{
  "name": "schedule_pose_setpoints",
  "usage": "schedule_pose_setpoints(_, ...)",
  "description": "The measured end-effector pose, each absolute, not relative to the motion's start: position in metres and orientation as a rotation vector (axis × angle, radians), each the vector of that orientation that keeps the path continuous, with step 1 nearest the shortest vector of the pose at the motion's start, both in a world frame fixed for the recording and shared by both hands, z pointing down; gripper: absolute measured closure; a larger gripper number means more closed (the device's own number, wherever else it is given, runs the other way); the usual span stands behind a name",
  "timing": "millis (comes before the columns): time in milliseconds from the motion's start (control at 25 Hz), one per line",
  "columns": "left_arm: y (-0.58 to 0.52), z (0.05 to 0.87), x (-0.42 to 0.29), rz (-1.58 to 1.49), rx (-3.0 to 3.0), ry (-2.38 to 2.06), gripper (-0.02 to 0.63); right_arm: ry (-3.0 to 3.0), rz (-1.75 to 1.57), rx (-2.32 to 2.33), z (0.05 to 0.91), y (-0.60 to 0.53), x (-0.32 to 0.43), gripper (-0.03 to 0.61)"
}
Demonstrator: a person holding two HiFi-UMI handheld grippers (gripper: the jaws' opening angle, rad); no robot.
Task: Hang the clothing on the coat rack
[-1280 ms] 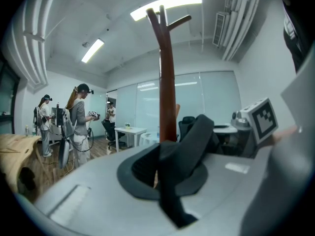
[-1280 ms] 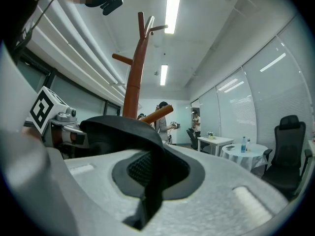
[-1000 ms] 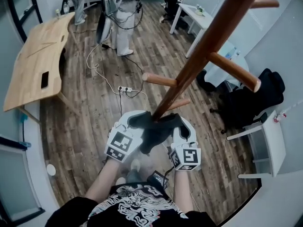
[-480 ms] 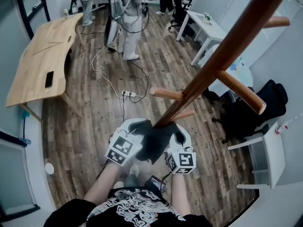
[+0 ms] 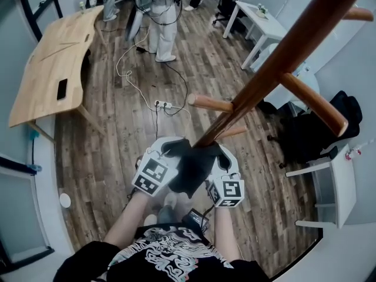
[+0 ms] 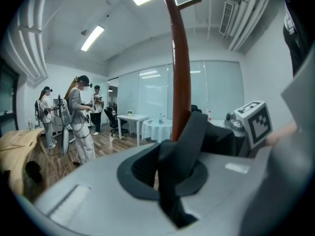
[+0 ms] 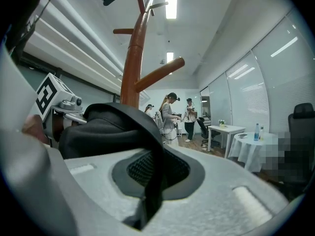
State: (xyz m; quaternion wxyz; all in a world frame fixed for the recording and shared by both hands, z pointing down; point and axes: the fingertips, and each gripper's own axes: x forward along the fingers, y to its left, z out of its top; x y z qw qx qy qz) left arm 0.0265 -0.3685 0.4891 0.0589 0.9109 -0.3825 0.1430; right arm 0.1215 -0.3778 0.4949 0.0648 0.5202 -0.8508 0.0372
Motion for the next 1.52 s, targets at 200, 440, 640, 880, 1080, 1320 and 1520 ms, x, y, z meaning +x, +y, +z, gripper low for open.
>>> schedule_pose_setpoints(200, -0.369, 0.5, 0.032, 0.47, 2.748, -1.136, 0.617, -2.561, 0.143, 1.549, 0.507, -0.377, 0.121, 0.563)
schedule_pose_setpoints(440, -0.367, 0.515, 0.039, 0.511, 2.742, -1.089, 0.617, -2.556, 0.182, 1.552, 0.52, -0.37, 0.122, 0.563)
schedule_pose_setpoints(640, -0.368, 0.519, 0.044, 0.523, 2.734, -1.073, 0.617, -2.558, 0.201, 1.537, 0.524, -0.368, 0.125, 0.561)
schedule_pose_setpoints(880, -0.364, 0.522, 0.047, 0.536, 2.722, -1.08, 0.617, -2.571, 0.246, 1.521, 0.527, -0.363, 0.125, 0.561)
schedule_pose_setpoints(1080, -0.365, 0.525, 0.047, 0.563, 2.728, -1.098, 0.615, -2.545, 0.238, 1.541, 0.531, -0.362, 0.127, 0.56)
schedule_pose_setpoints(1320, -0.359, 0.531, 0.051, 0.593, 2.718, -1.056, 0.615, -2.531, 0.26, 1.537, 0.534, -0.356, 0.128, 0.557)
schedule_pose_setpoints(1520, -0.356, 0.534, 0.053, 0.619, 2.723, -1.019, 0.582, -2.516, 0.284, 1.549, 0.536, -0.352, 0.131, 0.546)
